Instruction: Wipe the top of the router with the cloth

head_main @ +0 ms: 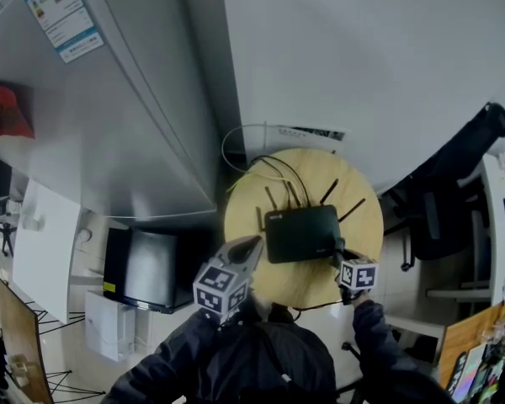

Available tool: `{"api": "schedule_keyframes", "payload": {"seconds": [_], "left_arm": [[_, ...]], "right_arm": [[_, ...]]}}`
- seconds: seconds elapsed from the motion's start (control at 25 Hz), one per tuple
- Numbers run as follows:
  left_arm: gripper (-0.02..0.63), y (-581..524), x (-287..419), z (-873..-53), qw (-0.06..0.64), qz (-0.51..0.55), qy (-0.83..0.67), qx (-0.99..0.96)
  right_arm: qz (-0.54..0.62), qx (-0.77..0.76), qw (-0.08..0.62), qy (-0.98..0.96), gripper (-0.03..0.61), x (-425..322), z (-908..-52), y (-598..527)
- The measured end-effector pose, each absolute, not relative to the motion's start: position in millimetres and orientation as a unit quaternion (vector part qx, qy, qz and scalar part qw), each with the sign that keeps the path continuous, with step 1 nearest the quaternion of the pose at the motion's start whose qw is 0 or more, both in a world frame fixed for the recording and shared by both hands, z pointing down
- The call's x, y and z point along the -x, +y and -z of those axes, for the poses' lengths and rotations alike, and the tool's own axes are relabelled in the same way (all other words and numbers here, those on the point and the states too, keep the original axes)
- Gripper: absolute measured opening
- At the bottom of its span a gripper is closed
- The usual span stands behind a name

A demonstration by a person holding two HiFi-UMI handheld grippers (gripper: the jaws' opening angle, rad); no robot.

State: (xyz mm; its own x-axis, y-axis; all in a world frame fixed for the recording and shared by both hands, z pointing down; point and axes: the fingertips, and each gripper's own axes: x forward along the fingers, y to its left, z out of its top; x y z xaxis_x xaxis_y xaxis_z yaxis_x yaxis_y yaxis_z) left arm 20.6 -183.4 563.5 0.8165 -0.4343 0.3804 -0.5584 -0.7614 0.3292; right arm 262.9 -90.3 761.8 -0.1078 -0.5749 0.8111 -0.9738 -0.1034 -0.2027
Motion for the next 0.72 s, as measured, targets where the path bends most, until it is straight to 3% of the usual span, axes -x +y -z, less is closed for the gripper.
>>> {"api": "schedule_keyframes", "payload": {"seconds": [0.24, 0.72], "left_arm": [[0.002, -178, -21, -560, 0.216, -0.145, -0.263, -0.929], [0.002, -162, -23, -567, 0.230, -0.150, -0.253, -0.928]], "right_arm": [[-0.421, -0.648, 0.282, -0.568, 0.074, -289, -786, -49], [-0.435, -0.612, 0.315, -0.580, 0.074, -267, -816, -48]]}}
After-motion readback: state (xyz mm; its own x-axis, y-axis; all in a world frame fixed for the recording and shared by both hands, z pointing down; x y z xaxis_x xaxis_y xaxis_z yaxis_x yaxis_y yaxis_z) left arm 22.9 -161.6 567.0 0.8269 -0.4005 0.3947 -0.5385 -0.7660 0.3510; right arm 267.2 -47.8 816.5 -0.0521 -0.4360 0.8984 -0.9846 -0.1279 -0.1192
